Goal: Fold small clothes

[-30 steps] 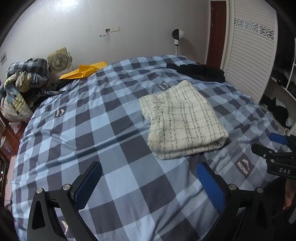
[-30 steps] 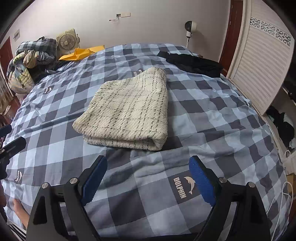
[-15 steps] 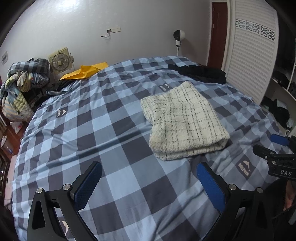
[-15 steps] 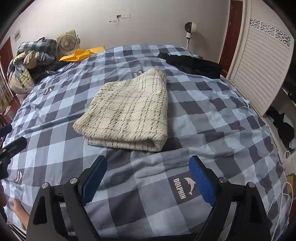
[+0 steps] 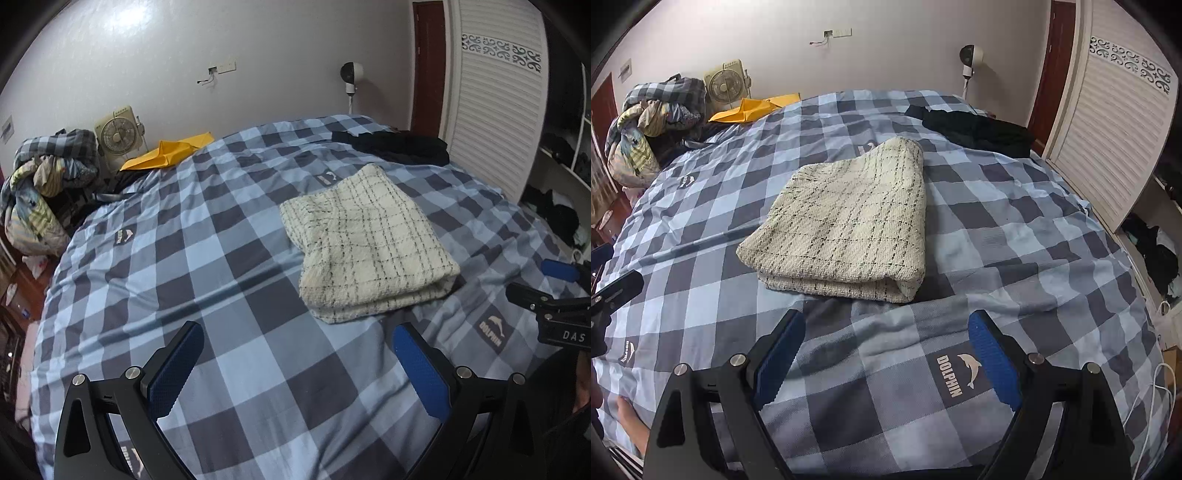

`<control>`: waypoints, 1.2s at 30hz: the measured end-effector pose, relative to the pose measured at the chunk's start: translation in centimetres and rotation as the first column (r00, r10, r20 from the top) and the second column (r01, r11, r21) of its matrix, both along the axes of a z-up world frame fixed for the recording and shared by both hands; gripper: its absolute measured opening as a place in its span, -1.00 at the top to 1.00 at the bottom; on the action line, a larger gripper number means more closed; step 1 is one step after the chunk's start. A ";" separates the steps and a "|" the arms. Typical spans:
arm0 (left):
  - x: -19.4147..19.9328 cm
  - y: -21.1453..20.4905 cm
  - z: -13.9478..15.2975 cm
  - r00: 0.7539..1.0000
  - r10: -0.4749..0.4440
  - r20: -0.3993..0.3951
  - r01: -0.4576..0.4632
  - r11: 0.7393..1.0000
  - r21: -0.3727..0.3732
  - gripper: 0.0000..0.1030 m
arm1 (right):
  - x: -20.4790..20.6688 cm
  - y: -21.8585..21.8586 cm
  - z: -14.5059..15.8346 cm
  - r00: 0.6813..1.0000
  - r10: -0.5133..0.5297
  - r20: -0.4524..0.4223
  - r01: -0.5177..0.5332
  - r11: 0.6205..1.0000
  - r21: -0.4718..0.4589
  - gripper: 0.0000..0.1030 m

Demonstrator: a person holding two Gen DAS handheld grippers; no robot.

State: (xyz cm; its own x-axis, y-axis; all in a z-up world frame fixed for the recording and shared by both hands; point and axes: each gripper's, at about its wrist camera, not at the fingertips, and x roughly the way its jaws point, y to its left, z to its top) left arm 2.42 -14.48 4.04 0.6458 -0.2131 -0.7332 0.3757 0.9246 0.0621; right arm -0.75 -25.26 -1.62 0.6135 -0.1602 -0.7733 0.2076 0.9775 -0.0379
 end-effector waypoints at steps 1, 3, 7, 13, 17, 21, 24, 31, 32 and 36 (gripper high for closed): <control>0.0 0.0 0.0 1.000 -0.001 0.001 0.001 1.000 -0.001 -1.00 | 0.0 0.0 0.0 1.000 0.000 -0.001 0.000 1.000 0.001 -0.71; -0.1 -0.1 0.1 1.000 0.000 0.007 0.001 1.000 -0.003 -1.00 | 0.0 0.0 0.0 1.000 0.000 -0.002 0.000 1.000 0.001 -0.71; -0.4 -0.2 0.1 0.999 -0.007 0.039 0.007 1.000 0.011 -1.00 | 0.0 0.0 -0.1 1.000 0.000 -0.001 0.000 1.000 0.001 -0.71; -0.5 -0.5 0.0 0.998 -0.005 0.059 0.002 0.999 0.049 -1.00 | 0.0 0.0 -0.1 1.000 0.000 -0.002 0.000 1.000 0.000 -0.71; -0.5 -0.5 -0.2 0.998 0.003 0.058 -0.006 0.998 0.059 -1.00 | 0.0 0.1 0.0 1.000 -0.003 -0.001 0.003 1.000 0.001 -0.71; -0.3 -0.1 -0.5 0.998 0.025 0.049 -0.029 0.998 0.063 -1.00 | 0.0 0.0 -0.1 1.000 -0.001 0.000 0.001 1.000 0.000 -0.71; -0.1 0.0 -0.8 0.999 0.033 0.032 -0.035 0.997 0.065 -1.00 | 0.0 0.0 -0.1 1.000 -0.001 -0.001 0.001 1.000 0.001 -0.71; -0.2 0.6 -1.2 0.992 0.118 0.054 -0.123 0.988 0.098 -1.00 | 0.0 0.0 -0.1 1.000 -0.001 -0.002 0.001 1.000 -0.003 -0.71; -0.3 0.9 -1.2 0.986 0.147 0.076 -0.155 0.982 0.108 -1.00 | 0.0 0.0 -0.1 1.000 0.000 -0.002 0.000 1.000 -0.003 -0.71; -0.2 1.1 -1.0 0.985 0.143 0.099 -0.154 0.980 0.123 -1.00 | 0.0 0.0 -0.1 1.000 -0.001 -0.006 0.001 1.000 -0.005 -0.71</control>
